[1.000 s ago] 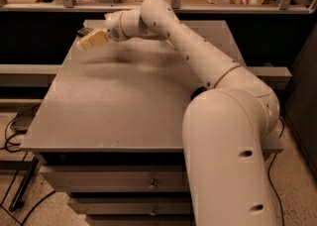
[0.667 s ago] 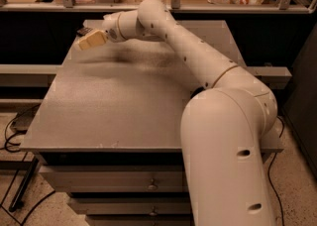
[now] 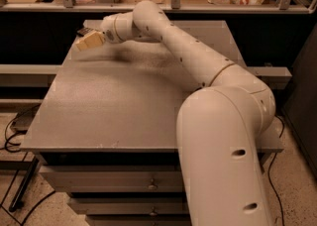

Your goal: Pick rxbar chocolate

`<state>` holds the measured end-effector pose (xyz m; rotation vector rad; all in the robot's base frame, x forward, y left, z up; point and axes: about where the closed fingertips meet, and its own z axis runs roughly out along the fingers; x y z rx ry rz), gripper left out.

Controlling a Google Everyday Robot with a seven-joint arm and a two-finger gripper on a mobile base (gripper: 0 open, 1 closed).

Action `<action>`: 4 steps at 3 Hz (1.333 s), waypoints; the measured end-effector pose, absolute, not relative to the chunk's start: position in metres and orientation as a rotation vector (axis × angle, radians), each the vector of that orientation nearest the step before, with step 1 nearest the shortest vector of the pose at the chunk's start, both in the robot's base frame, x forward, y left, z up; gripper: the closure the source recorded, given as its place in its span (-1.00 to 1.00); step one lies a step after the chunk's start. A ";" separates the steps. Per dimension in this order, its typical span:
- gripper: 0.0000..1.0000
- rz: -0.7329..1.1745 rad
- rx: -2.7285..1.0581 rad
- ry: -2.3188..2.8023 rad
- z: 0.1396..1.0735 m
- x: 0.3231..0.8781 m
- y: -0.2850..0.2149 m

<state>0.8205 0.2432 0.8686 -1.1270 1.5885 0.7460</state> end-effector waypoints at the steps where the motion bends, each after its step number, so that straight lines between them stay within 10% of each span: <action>1: -1.00 0.740 -1.113 1.603 0.863 0.828 0.243; 4: -0.96 0.752 -1.130 1.659 0.840 0.846 0.251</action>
Offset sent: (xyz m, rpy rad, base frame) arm 0.0261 -0.0030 -0.0138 -0.0299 0.0252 -0.0312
